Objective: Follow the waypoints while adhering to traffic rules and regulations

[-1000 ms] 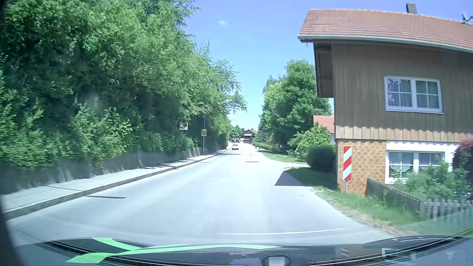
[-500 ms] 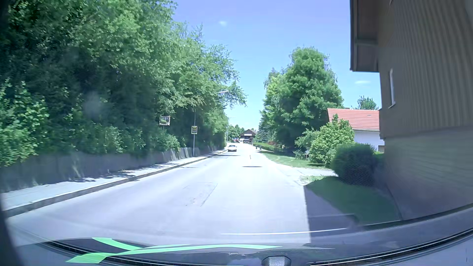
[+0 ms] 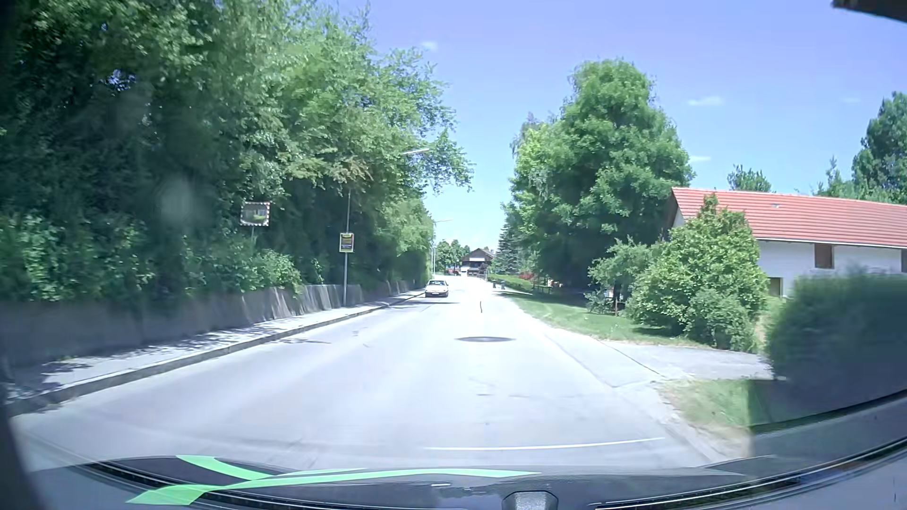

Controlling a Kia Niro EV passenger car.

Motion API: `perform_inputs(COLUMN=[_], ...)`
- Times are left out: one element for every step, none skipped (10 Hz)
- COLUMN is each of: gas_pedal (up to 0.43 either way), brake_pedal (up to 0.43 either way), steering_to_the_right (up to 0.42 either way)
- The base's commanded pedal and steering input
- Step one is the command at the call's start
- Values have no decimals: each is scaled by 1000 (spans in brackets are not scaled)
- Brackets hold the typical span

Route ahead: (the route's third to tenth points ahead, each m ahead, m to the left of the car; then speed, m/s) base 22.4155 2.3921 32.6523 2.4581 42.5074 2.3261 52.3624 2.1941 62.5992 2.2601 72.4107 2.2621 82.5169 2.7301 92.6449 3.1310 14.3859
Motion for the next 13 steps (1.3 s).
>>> perform_inputs(gas_pedal=[157,157,157,157,157,157,157,157,157,177,177,177,177], brake_pedal=[0,0,0,0,0,0,0,0,0,0,0,0,0], steering_to_the_right=[-2,-3,-3,-4,-5,-5,-5,-5,-5,-4,-2,-1,0])
